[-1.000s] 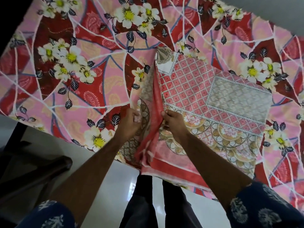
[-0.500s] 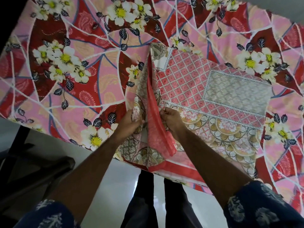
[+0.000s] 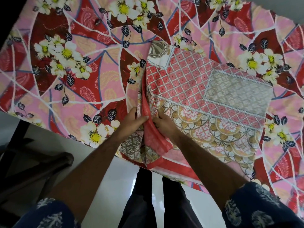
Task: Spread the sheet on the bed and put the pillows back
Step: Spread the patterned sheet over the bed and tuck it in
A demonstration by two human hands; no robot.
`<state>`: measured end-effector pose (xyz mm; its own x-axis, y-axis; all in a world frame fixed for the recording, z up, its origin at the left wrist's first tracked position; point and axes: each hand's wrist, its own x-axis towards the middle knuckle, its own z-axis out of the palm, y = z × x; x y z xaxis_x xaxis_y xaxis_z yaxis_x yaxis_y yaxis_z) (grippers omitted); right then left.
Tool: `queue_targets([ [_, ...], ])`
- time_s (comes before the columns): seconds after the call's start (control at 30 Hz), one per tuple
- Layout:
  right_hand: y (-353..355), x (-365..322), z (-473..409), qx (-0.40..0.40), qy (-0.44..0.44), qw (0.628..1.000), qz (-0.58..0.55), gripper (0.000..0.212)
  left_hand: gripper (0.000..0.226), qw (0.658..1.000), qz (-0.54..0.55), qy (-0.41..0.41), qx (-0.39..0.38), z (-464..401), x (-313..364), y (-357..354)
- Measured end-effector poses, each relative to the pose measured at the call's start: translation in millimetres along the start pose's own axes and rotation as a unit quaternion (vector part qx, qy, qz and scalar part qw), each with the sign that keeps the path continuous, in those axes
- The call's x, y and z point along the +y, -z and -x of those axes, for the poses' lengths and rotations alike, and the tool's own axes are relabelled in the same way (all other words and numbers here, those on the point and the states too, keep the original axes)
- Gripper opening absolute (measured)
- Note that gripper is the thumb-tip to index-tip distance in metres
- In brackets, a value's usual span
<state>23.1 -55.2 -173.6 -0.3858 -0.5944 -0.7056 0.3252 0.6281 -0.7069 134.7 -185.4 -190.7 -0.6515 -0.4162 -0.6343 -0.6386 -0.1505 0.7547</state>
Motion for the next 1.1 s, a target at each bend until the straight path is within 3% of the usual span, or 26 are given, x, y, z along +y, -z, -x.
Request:
queue_targets([
  [0.1, 0, 8, 1, 0.006, -0.015, 1.000, -0.011, 0.025, 0.036, 1.000, -0.005, -0.005, -0.003, 1, -1, 2],
  [0.27, 5, 18, -2, 0.035, 0.002, 0.999, 0.034, 0.013, 0.029, 1.000, -0.010, -0.012, -0.006, -1, -3, 2],
  [0.47, 14, 20, -2, 0.032, -0.036, 0.999, -0.006, 0.032, 0.027, 1.000, -0.004, 0.007, -0.012, 0, -2, 8],
  [0.57, 13, 20, 1, 0.022, -0.033, 0.999, -0.016, 0.042, 0.039, 0.999, 0.011, 0.023, -0.024, 3, 5, 7],
  [0.7, 3, 17, 0, -0.003, -0.006, 0.999, 0.042, 0.018, 0.050, 0.998, -0.050, 0.033, -0.030, 3, 6, 3],
  [0.87, -2, 16, 1, -0.024, -0.002, 0.997, 0.073, 0.029, 0.054, 0.997, -0.060, 0.038, -0.034, 5, 4, 6],
  [1.03, 27, 22, 8, 0.004, -0.074, 0.997, 0.006, 0.010, 0.044, 0.990, -0.138, 0.021, -0.013, 10, -11, 20],
  [1.1, 44, 26, 11, 0.030, -0.096, 0.995, -0.004, 0.021, 0.040, 0.987, -0.160, 0.024, 0.008, 10, -15, 23],
])
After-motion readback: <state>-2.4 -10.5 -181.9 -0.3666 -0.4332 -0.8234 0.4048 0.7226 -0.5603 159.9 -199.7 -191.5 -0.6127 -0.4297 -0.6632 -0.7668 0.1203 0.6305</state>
